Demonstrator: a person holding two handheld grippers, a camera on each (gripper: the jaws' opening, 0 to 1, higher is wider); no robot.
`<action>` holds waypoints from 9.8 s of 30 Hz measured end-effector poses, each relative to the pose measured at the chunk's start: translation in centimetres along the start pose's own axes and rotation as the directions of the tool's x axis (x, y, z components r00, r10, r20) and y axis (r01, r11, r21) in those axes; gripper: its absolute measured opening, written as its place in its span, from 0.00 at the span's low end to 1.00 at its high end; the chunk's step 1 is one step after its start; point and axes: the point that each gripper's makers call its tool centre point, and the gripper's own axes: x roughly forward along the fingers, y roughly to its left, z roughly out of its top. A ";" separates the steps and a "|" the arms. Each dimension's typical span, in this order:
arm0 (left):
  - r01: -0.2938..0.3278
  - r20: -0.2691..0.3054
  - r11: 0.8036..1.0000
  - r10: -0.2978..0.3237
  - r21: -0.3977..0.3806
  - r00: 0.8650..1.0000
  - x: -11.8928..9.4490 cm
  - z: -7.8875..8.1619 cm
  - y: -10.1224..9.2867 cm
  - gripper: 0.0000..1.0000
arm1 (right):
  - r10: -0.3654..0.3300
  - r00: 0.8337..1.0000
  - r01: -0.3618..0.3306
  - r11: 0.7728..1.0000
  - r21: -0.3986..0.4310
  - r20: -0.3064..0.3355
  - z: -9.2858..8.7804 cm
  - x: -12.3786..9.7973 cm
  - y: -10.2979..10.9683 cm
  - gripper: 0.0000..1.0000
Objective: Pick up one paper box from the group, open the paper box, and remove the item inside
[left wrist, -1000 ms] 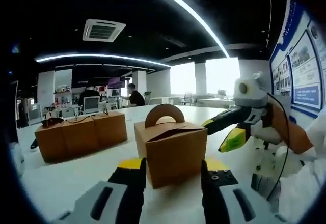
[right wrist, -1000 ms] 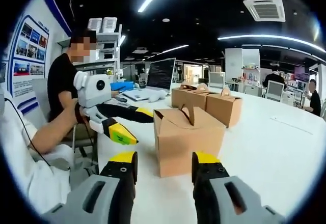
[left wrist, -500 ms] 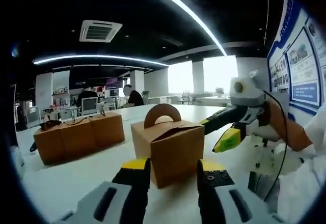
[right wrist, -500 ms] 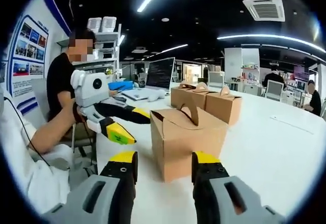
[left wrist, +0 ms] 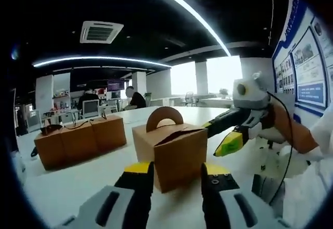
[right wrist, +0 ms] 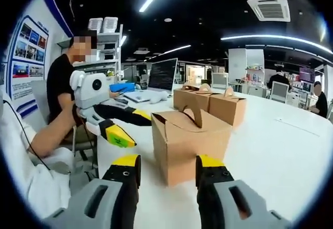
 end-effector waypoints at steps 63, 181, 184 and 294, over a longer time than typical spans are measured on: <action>0.007 -0.008 0.999 -0.007 0.044 1.000 -1.7 0.9 -1.0 0.33 | -0.020 1.000 0.020 1.000 -0.006 -0.008 0.4 0.0 -2.2 0.45; -0.275 0.137 0.950 0.255 0.146 0.957 -5.6 9.9 1.5 0.29 | -0.161 0.973 0.163 0.987 0.005 0.166 6.5 -8.0 -5.9 0.43; -0.268 0.123 0.945 0.249 0.185 0.961 -5.0 9.8 0.9 0.29 | -0.158 0.974 0.160 0.987 0.003 0.165 6.5 -7.9 -5.7 0.43; -0.082 -0.187 0.977 0.120 0.199 0.975 2.4 3.5 -0.4 0.05 | -0.130 0.983 0.132 0.991 -0.007 0.126 5.4 -6.5 -4.5 0.41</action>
